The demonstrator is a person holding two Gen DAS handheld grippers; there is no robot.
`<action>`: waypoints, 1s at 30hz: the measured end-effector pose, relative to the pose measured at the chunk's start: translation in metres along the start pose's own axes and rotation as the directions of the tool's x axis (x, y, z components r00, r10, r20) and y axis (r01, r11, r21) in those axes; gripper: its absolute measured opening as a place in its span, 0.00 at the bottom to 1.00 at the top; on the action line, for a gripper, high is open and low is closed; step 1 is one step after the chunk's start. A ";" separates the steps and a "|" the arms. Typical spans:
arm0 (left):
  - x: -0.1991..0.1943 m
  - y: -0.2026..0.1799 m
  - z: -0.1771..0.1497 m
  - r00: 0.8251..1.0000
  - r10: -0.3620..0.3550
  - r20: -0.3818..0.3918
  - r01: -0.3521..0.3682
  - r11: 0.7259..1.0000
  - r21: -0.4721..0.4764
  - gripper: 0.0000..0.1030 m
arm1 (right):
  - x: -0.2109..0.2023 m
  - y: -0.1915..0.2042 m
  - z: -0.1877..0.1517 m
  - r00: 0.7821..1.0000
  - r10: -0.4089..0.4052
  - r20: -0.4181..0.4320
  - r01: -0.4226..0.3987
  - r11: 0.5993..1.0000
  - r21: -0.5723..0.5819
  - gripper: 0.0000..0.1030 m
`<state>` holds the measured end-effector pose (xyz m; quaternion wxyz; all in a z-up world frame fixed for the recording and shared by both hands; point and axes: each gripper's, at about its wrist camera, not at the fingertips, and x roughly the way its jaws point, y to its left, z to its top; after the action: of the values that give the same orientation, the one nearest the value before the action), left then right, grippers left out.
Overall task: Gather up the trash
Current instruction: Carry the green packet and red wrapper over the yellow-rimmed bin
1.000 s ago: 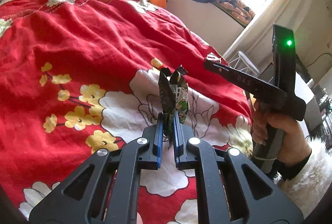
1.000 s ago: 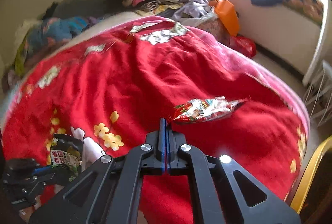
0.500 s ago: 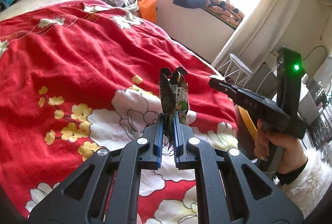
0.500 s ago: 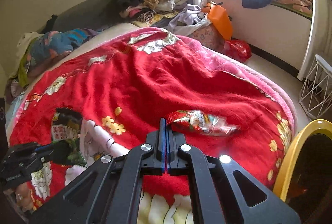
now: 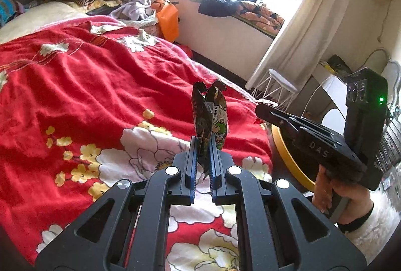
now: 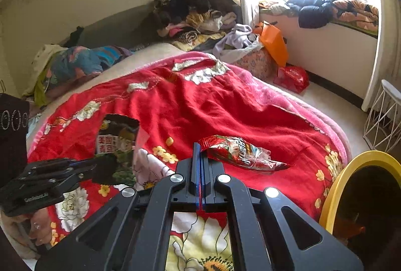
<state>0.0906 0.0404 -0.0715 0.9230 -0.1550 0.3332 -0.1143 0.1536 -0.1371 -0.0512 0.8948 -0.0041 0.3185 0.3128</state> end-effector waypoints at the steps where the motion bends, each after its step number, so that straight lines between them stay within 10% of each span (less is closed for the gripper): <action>1: -0.001 -0.002 0.001 1.000 -0.001 0.002 0.001 1.000 0.004 0.05 | -0.003 0.001 0.000 1.000 0.001 0.007 -0.001 1.000 -0.003 0.01; 30: 0.016 -0.094 0.019 0.994 -0.109 0.017 0.106 0.984 0.145 0.05 | -0.095 -0.071 -0.014 0.981 -0.144 0.133 0.122 0.979 0.161 0.01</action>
<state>0.1050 -0.0475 -0.0331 0.9283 -0.1073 0.3037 -0.1856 0.1282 -0.2504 -0.0219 0.9321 0.0655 0.2750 0.2264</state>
